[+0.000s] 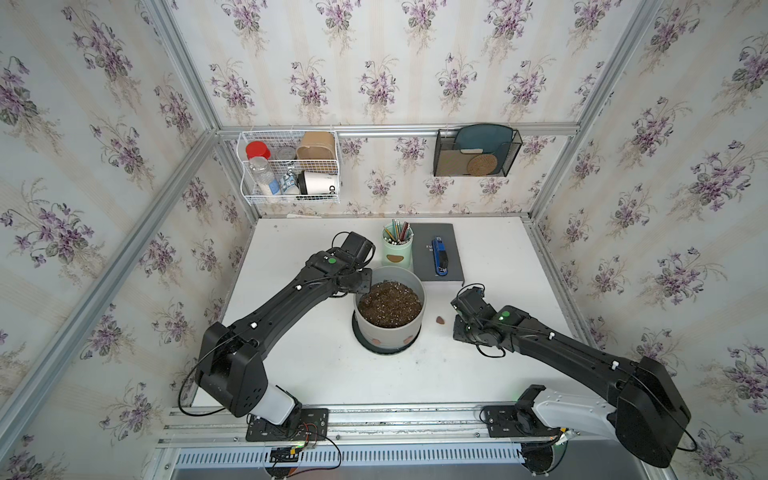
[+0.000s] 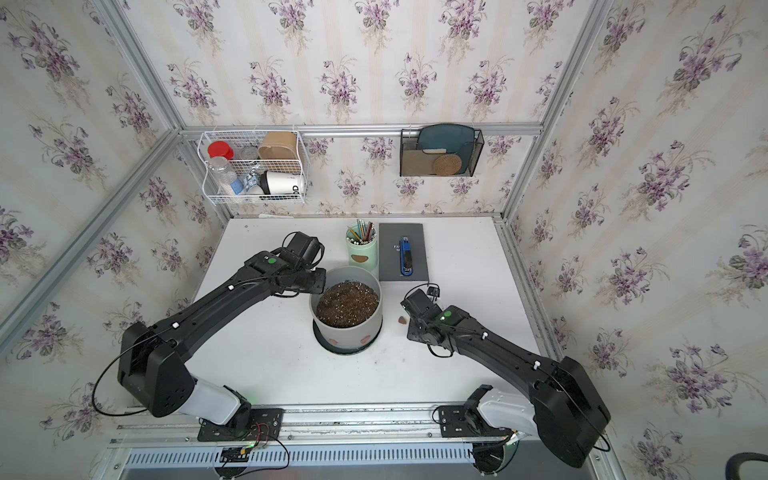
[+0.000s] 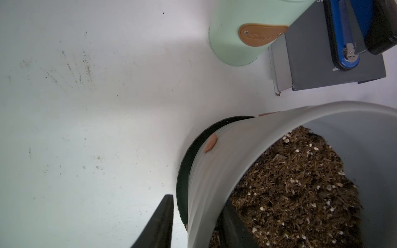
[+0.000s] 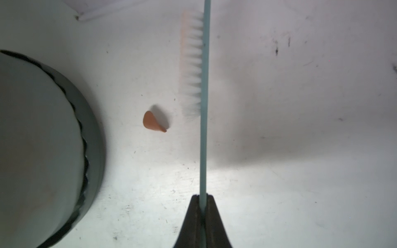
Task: Scrub the dried mud off the ceramic pot
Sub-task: Rotate the pot on the tray.
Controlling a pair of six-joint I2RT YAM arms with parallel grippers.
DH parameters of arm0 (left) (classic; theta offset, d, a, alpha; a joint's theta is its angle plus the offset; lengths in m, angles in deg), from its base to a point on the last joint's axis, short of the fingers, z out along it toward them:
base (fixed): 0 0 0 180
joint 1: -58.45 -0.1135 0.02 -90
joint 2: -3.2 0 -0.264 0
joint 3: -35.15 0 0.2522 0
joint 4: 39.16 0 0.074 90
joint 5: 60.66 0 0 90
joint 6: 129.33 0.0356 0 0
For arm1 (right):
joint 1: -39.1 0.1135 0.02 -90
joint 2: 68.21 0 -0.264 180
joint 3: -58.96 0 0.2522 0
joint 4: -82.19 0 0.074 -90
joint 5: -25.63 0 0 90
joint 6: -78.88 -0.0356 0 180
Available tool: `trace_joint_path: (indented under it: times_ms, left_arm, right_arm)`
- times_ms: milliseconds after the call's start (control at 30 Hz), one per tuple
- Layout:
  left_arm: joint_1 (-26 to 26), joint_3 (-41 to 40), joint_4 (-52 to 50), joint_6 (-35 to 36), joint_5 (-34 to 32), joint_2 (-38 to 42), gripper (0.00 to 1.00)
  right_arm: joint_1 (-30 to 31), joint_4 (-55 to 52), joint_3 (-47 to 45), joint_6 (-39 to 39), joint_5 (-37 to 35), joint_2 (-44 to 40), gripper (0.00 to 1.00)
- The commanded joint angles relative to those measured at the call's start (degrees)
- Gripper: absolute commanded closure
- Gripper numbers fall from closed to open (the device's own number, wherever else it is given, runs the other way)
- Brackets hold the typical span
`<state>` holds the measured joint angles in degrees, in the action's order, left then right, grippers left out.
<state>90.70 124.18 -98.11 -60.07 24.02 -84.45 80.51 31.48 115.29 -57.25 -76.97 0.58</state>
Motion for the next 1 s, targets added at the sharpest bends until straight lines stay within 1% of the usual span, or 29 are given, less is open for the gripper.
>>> trace_joint_path:
  times_ms: [0, 167, 333, 400, 500, 600, 767, 800, 833, 867, 933, 967]
  left_arm:
    - [-0.13, 1.35, 0.77, 1.75, -0.89, -1.18, 0.57]
    - [-0.15, 6.29, -1.91, 3.74, 0.98, -5.93, 0.55]
    - [-0.16, 8.92, -2.61, 4.37, 1.82, -9.72, 0.54]
    - [-0.17, 9.56, -2.86, 4.27, 0.92, -10.55, 0.59]
    - [-0.17, 9.76, -3.9, 3.16, -0.04, -10.25, 0.75]
    - [-0.16, 8.54, -6.41, 0.83, -1.61, -7.89, 0.87]
    - [-0.17, 3.78, -9.96, -3.95, -3.24, -1.74, 0.97]
    - [-0.18, 2.7, -10.18, -5.05, -2.4, -0.74, 0.97]
    - [-0.16, 1.65, -10.08, -6.05, -1.21, 0.12, 0.95]
    - [-0.16, 0.54, -9.43, -6.95, 0.34, 0.98, 0.89]
    - [-0.09, -1.65, -6.67, -7.73, 4.1, 2.42, 0.72]
    - [-0.16, -2.55, -4.78, -7.69, 5.69, 2.76, 0.66]
  right_arm:
    - [2.08, -2.79, 2.16, 0.91, -3.16, -1.43, 1.0]
    - [9.42, 3.29, 1.5, 0.44, -0.91, -5.62, 1.0]
    - [12.77, 5.87, -0.54, -2.44, -1.67, -7.18, 1.0]
    - [13.26, 6.59, -1.54, -3.13, -1.5, -7.69, 1.0]
    - [13.9, 6.9, -2.98, -4.27, -1.37, -8.35, 1.0]
    - [14.16, 6.89, -4.49, -5.09, -1.48, -9.74, 1.0]
    - [14.17, 9.28, -7.43, -6.11, 0.32, -11.76, 1.0]
    - [14.18, 9.97, -7.88, -6.36, 0.76, -11.56, 1.0]
    - [14.22, 10.63, -8.24, -6.49, 1.2, -11.25, 1.0]
    - [14.23, 11.28, -8.66, -6.51, 1.95, -10.72, 1.0]
    - [14.23, 13.69, -9.46, -6.52, 3.51, -9.81, 1.0]
    - [14.27, 15.01, -9.85, -6.56, 4.38, -9.51, 1.0]
